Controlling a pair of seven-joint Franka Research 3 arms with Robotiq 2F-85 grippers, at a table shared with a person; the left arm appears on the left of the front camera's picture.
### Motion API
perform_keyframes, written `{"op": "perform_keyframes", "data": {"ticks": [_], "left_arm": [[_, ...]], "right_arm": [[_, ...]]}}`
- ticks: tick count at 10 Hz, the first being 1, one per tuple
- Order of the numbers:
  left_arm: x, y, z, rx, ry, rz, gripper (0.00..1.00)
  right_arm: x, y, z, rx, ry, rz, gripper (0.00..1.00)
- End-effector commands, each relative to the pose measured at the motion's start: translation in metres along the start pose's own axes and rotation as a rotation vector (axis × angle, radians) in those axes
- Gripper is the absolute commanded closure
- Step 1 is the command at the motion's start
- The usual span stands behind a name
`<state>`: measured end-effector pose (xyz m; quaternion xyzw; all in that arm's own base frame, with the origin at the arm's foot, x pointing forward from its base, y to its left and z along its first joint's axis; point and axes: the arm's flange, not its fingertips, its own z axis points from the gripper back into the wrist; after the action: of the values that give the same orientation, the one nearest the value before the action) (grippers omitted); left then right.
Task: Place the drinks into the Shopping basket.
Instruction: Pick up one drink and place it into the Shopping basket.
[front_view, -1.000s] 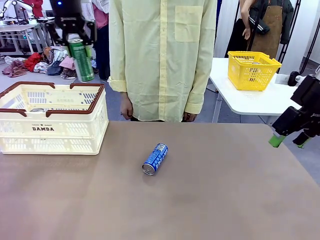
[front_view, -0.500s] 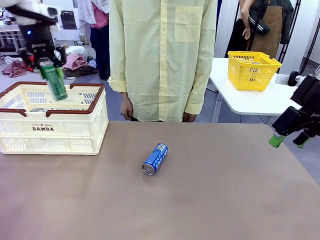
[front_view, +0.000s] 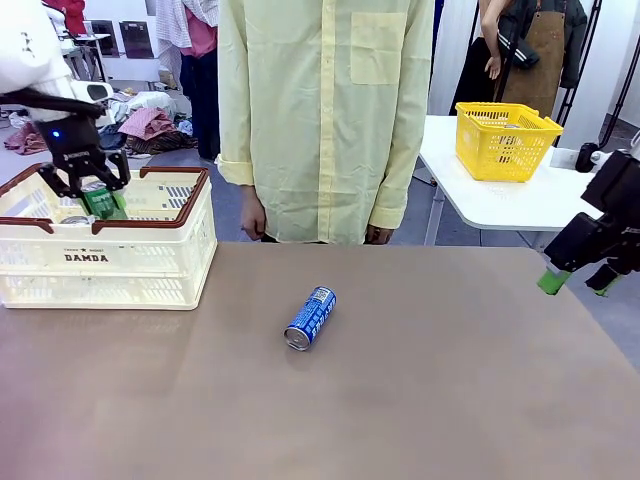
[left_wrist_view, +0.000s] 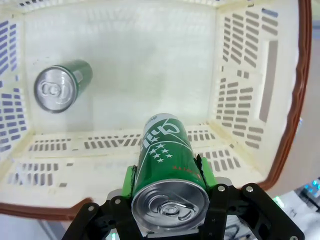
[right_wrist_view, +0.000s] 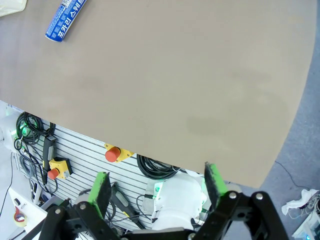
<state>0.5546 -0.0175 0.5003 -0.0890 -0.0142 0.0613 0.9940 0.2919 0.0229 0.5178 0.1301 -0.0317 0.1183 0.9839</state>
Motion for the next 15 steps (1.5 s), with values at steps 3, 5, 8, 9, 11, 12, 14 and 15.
{"op": "perform_keyframes", "data": {"ticks": [3, 5, 8, 9, 11, 12, 14, 15], "left_arm": [[0.000, -0.001, 0.012, 0.020, 0.016, -0.039, 1.00], [0.000, -0.001, 0.012, 0.020, 0.016, -0.039, 1.00], [0.023, -0.001, -0.010, 0.091, 0.011, -0.160, 1.00], [0.029, 0.005, -0.018, 0.106, -0.001, -0.147, 1.00], [0.037, 0.018, -0.039, 0.109, -0.001, -0.131, 1.00], [0.043, 0.023, -0.050, 0.107, 0.018, -0.122, 1.00], [0.052, 0.028, -0.073, 0.093, 0.092, -0.111, 1.00], [0.055, 0.028, -0.083, 0.091, 0.113, -0.103, 1.00]], "right_arm": [[0.000, 0.000, 0.002, 0.000, 0.002, 0.001, 0.00], [0.000, 0.000, 0.002, 0.000, 0.002, 0.001, 0.00], [0.000, 0.000, 0.002, 0.000, 0.002, 0.001, 0.00], [0.000, 0.000, 0.002, 0.000, 0.002, 0.001, 0.00], [0.000, 0.000, 0.002, 0.000, 0.002, 0.001, 0.00], [0.000, 0.000, 0.002, 0.000, 0.002, 0.001, 0.00], [0.000, 0.000, 0.002, 0.000, 0.002, 0.001, 0.00], [0.000, 0.000, 0.002, 0.000, 0.002, 0.001, 0.00]]}}
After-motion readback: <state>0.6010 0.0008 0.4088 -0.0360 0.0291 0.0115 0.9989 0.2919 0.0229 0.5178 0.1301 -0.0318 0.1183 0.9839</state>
